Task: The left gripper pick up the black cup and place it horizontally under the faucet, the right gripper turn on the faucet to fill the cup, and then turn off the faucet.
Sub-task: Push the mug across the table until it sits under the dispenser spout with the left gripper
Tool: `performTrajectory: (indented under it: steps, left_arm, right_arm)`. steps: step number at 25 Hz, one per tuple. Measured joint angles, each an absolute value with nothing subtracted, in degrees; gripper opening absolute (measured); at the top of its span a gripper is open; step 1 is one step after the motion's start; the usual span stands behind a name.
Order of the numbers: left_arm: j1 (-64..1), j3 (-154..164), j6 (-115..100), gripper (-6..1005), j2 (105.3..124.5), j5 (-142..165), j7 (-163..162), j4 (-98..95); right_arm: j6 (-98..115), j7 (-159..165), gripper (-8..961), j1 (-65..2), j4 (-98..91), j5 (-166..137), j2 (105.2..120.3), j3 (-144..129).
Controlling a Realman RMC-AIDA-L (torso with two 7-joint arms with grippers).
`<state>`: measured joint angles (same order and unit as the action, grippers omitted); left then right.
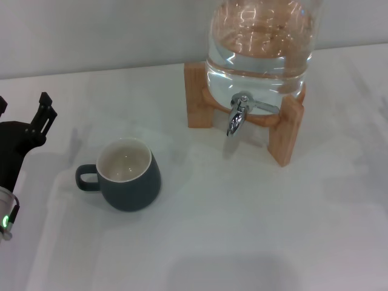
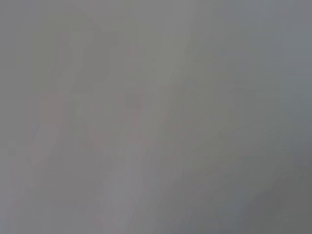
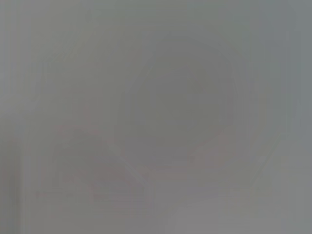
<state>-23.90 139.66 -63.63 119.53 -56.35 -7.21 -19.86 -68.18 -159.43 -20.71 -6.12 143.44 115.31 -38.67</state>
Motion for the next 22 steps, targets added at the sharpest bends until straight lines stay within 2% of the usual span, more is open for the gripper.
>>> performTrajectory:
  steps: [22]
  left_arm:
    - [-23.4,140.0,-63.4,884,119.46,-56.3,-7.8,-21.4]
  right_arm:
    - [-68.1,-159.4,843,-20.6,-6.4,143.5,115.27,-38.7]
